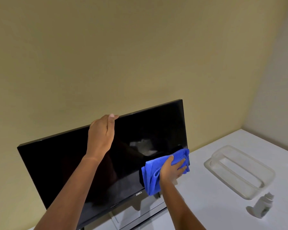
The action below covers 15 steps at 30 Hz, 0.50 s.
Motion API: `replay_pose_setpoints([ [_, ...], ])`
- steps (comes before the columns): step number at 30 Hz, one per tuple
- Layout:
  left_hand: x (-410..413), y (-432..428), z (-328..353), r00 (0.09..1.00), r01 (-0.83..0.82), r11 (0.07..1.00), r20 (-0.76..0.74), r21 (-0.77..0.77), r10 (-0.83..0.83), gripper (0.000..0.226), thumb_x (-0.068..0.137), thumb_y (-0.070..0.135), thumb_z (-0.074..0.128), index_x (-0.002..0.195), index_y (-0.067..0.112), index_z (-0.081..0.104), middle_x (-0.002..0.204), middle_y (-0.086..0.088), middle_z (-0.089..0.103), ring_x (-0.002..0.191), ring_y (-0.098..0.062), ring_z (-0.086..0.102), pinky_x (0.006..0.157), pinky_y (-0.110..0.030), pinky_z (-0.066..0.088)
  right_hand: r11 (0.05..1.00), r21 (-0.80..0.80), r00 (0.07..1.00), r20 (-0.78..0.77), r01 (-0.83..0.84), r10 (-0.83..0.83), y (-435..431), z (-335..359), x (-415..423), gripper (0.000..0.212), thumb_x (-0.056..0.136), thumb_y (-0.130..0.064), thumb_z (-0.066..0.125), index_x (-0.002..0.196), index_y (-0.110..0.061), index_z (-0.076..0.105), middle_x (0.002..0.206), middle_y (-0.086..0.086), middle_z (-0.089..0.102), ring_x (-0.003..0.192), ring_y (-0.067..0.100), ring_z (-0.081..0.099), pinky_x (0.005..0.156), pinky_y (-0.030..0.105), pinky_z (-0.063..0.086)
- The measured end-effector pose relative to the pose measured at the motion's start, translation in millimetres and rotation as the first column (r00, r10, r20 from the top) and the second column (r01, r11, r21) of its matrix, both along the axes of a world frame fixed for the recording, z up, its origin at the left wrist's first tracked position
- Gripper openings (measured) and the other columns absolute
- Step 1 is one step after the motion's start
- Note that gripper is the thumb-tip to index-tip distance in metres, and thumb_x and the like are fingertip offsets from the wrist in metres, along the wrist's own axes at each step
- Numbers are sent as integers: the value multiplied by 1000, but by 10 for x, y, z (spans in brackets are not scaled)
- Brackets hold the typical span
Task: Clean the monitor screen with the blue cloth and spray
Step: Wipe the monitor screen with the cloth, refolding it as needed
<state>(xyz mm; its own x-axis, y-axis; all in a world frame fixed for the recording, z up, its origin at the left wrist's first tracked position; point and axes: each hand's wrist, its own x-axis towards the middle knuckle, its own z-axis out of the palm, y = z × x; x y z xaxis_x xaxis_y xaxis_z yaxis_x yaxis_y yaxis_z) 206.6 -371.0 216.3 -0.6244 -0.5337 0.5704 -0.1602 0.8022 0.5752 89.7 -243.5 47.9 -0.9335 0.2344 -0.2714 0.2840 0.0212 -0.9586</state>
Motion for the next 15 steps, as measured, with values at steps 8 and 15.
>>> replay_pose_setpoints([
  [8, -10, 7, 20, 1000, 3, 999, -29, 38, -2, 49, 99, 31, 22, 110, 12, 66, 116, -7, 68, 113, -24, 58, 88, -26, 35, 972, 215, 820, -537, -93, 197, -659, 1160, 277, 62, 96, -40, 39, 148, -20, 12, 159, 8, 3, 145, 34, 3, 116, 42, 16],
  [15, -6, 4, 14, 999, 4, 1000, -45, -1, -4, 49, 100, 30, 22, 106, 12, 66, 106, -11, 70, 105, -29, 61, 83, -28, 35, 802, 596, 394, -747, 38, 536, -601, 787, 428, 62, 88, -42, 44, 142, -15, 33, 151, 14, 30, 137, 40, 30, 106, 48, 40],
])
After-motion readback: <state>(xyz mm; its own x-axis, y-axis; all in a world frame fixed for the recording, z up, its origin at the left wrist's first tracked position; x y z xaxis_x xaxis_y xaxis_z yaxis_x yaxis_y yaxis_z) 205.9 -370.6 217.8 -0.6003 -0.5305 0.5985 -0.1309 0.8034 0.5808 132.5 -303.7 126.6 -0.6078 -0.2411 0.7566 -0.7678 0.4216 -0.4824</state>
